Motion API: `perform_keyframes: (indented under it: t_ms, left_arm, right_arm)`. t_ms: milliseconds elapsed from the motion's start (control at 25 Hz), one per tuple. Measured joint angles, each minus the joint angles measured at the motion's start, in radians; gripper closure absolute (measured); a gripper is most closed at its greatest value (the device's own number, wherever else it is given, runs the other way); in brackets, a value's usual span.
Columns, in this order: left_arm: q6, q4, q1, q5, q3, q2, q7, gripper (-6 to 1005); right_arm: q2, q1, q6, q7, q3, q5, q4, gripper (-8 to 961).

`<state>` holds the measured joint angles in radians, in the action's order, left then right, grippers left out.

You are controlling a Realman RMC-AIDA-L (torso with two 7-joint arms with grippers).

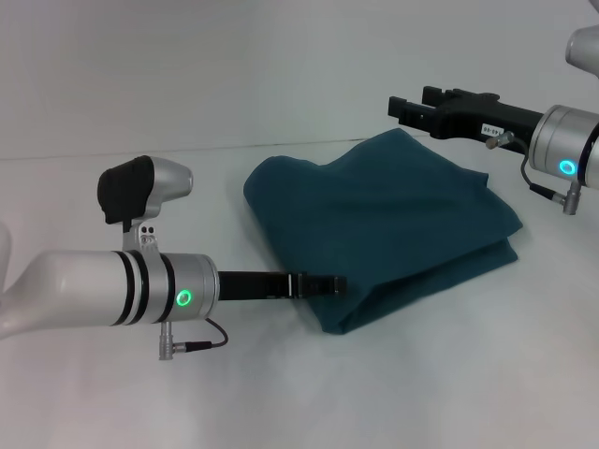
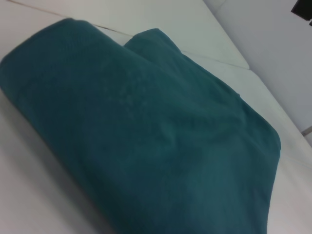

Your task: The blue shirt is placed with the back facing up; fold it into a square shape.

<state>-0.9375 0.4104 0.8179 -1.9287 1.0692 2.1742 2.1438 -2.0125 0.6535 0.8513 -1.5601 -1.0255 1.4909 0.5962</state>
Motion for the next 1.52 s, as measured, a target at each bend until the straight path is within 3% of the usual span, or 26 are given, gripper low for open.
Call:
perform_keyframes:
  t_ms: [960, 1280, 1520]
  left_arm:
    - [0.01, -0.014, 0.014, 0.002, 0.056, 0.002, 0.001, 209]
    - [0.023, -0.001, 0.023, 0.002, 0.124, 0.003, -0.01, 213]
    - [0.024, 0.006, 0.027, -0.002, 0.134, 0.002, -0.009, 273]
  right_arm:
    - [-0.009, 0.0, -0.001, 0.002, -0.001, 0.0, 0.002, 259]
    - [-0.011, 0.001, -0.002, 0.002, -0.001, 0.0, 0.002, 259]
    - [-0.012, -0.006, -0.005, 0.002, 0.0, -0.003, 0.012, 258]
